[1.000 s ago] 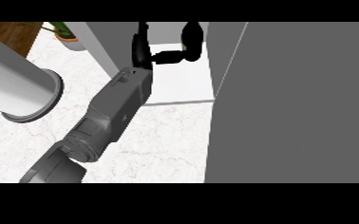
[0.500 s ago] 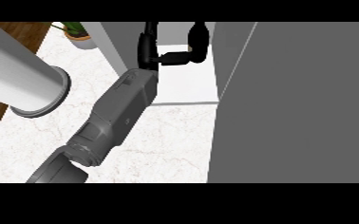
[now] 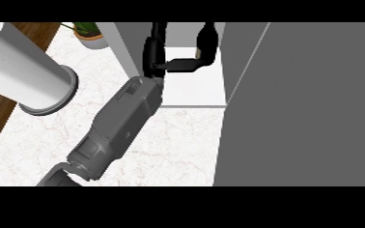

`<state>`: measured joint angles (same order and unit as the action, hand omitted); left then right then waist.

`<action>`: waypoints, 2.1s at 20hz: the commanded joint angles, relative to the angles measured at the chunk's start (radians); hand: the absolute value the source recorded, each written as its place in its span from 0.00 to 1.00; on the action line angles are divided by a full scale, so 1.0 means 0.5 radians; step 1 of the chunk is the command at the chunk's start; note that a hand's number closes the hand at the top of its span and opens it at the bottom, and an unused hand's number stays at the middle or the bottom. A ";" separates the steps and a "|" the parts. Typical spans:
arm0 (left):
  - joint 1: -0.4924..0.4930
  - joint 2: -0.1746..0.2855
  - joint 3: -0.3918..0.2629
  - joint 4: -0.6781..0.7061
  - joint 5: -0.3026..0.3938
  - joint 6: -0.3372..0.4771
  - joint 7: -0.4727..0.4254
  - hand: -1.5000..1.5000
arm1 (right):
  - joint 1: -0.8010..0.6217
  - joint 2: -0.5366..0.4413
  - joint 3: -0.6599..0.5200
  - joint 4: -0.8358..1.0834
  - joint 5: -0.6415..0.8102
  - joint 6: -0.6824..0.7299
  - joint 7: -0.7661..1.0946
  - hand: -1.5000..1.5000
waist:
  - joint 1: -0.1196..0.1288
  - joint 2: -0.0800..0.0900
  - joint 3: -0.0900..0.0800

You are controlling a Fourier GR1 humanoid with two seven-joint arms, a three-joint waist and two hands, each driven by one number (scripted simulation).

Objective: Pick up the wine, place it into the cabinet and close the cabinet

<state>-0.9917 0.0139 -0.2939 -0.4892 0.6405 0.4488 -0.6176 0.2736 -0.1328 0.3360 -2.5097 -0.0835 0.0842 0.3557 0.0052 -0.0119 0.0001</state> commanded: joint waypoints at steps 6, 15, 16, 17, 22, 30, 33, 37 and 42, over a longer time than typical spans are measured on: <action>0.443 0.053 -0.211 -0.788 -0.097 0.130 0.251 0.00 | -0.001 -0.043 -0.030 -0.336 -0.062 -0.052 0.219 0.00 | 0.040 -0.006 -0.001; 1.082 0.171 -0.391 -1.495 -0.148 0.116 0.284 0.00 | 0.029 -0.039 0.053 -0.407 -0.017 -0.076 0.203 0.00 | 0.003 0.009 -0.002; 1.191 0.147 -0.483 -1.647 -0.177 0.215 0.345 0.00 | 0.142 -0.052 0.070 -0.388 -0.041 -0.031 0.090 0.00 | 0.004 0.000 0.000; 1.224 0.217 -0.519 -1.810 -0.208 0.268 0.410 0.00 | 0.141 -0.059 0.055 -0.431 -0.056 -0.056 0.148 0.00 | 0.014 -0.005 0.000; 1.653 0.166 -0.737 -2.113 -0.319 0.357 0.283 0.00 | 0.121 -0.110 0.009 -0.368 -0.067 -0.012 0.087 0.00 | -0.001 0.006 0.000; 1.888 0.458 -0.665 -2.456 -0.326 0.298 0.361 0.00 | 0.209 -0.390 0.257 -0.374 -0.068 0.296 0.147 1.00 | -0.015 0.005 0.000; 2.067 0.582 -0.643 -2.574 -0.298 0.202 0.270 0.00 | 0.181 -0.394 0.480 -0.410 -0.163 0.326 0.302 1.00 | 0.017 0.005 -0.004; 2.150 0.672 -0.559 -2.660 -0.272 0.167 0.274 0.00 | 0.134 -0.386 0.627 -0.374 -0.088 0.398 0.213 1.00 | 0.002 0.010 -0.003; 2.404 0.835 -0.501 -2.819 -0.223 0.035 0.166 0.00 | -0.029 -0.314 0.743 -0.402 0.006 0.337 0.335 1.00 | 0.029 0.008 -0.010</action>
<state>0.1468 0.3854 -0.5766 -1.8621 0.5068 0.5078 -0.5073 0.2939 -0.3159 0.5308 -2.5170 -0.0836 0.2647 0.3905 0.0148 -0.0085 -0.0029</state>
